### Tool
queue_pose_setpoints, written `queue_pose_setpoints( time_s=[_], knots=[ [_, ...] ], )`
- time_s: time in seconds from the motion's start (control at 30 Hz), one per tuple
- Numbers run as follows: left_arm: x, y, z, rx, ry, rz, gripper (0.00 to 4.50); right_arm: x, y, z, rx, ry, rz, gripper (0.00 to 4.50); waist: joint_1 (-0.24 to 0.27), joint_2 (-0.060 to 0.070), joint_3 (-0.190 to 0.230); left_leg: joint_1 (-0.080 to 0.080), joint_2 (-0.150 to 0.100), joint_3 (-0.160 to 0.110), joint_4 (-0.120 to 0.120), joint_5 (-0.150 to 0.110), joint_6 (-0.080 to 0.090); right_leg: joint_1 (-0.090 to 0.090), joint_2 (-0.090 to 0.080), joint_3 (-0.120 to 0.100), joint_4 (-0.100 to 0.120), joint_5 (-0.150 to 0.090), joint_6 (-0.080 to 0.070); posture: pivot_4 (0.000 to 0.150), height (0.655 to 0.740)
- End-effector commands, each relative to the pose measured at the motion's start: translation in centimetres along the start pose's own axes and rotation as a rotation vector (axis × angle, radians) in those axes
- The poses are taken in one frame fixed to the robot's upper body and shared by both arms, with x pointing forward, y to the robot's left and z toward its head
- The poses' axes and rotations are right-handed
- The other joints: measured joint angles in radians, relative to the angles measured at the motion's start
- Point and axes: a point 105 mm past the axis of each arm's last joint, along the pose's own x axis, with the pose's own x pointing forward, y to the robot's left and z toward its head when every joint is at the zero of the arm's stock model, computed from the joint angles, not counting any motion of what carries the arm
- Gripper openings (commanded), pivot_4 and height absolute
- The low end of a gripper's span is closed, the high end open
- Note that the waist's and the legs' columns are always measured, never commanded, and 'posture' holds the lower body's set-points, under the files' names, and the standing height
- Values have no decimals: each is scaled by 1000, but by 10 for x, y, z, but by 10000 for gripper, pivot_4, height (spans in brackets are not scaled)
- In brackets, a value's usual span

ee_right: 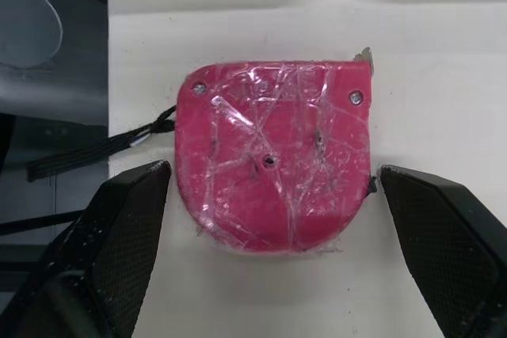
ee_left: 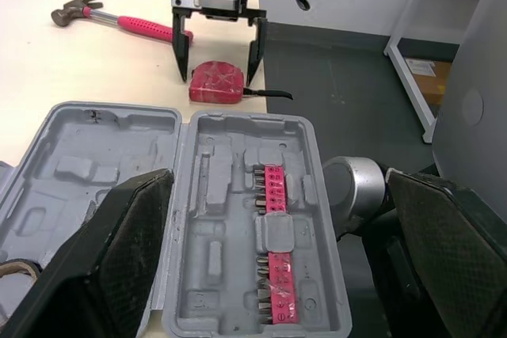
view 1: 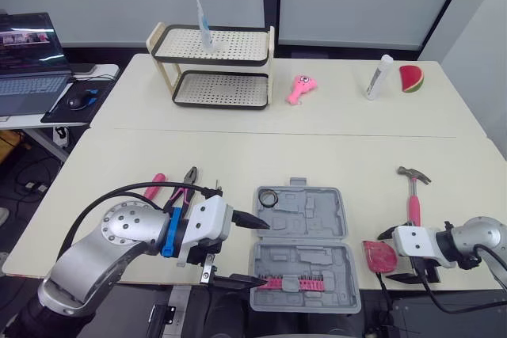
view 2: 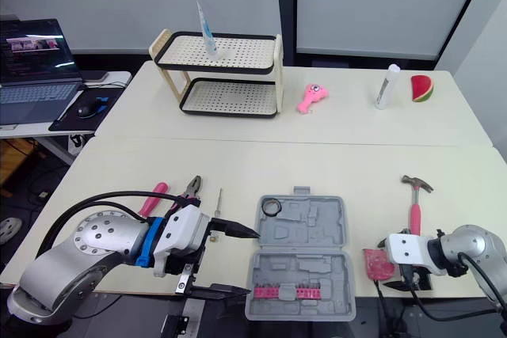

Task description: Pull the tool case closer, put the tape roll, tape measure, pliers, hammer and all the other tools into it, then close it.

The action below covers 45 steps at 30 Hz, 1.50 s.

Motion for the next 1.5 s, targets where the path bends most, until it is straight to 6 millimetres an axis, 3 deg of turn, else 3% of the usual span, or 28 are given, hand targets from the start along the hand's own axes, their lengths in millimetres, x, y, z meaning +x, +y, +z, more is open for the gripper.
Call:
queue_pose_setpoints(
  time_s=[0.03, 0.07, 0.2, 0.23, 0.37, 0.53, 0.63, 0.8, 1.07, 1.23, 1.5],
  knots=[
    [0, -3, 6, 31, -4, -7, 45000, 1, -2, 0, -17, -2, -7, 44805, 0, 0, 0, 0, 0, 0, 0, 0, 0, 0, 0, 0, 0, 0, 0, 1500, 7400],
    [0, -3, 6, 31, -4, -6, 45000, 2, -3, -1, -17, -1, -8, 44805, 0, 0, 0, 0, 0, 0, 0, 0, 0, 0, 0, 0, 0, 0, 0, 1500, 7400],
    [-2, -2, 5, 29, 0, 0, 45000, 3, -4, -2, -21, -1, -16, 32843, 0, 0, 0, 0, 0, 0, 0, 0, 0, 0, 0, 0, 1, 0, 0, 1500, 7400],
    [-3, -2, 5, 28, 1, 3, 45000, 2, -5, -2, -24, -3, -24, 32121, 0, 0, 0, 0, 0, 0, 0, 0, 0, 0, 0, 0, 1, 0, 0, 1500, 7400],
    [-7, 1, 2, 22, 8, 34, 45000, -5, -12, 2, -25, -13, -55, 32123, 0, 0, 0, 0, 0, 0, 0, 0, 0, 0, 0, 0, 0, 0, 0, 1500, 7400],
    [-22, 15, -3, -3, 33, 128, 45000, -25, -25, 21, -35, 5, -98, 32123, 0, 0, 0, 0, 0, 0, 0, 0, 0, -1, 0, 0, 2, 0, 0, 1500, 7400],
    [-32, 25, -9, -9, 70, 190, 45000, -37, -27, 49, -68, 38, -56, 32123, 0, 2, 1, 0, 0, 0, 0, 0, 0, -1, 0, 0, 2, 0, 0, 1500, 7400],
    [-36, 38, -12, 9, 98, 244, 45000, -38, -43, 89, -129, 69, -59, 32123, -1, 2, 1, -1, 1, -1, 0, 0, 0, -2, 0, -1, 1, 0, 0, 1500, 7400],
    [-28, 45, -7, 45, 124, 243, 45000, -13, -78, 121, -179, 138, -29, 32123, -1, 2, 1, -2, 0, -1, 0, 0, 0, -4, 0, -1, 2, 0, 0, 1500, 7400],
    [-24, 46, -3, 76, 142, 239, 45000, 6, -91, 126, -180, 178, -1, 32123, -3, 1, 1, -2, 0, -1, 1, 0, 0, -5, -1, -1, 3, 0, 0, 1500, 7400],
    [-18, 46, -4, 80, 145, 235, 45000, 21, -107, 123, -175, 231, 12, 32123, -4, 2, 1, -3, 0, 1, 1, 0, 0, -9, -1, -1, 8, 0, 0, 1500, 7400]
  ],
)
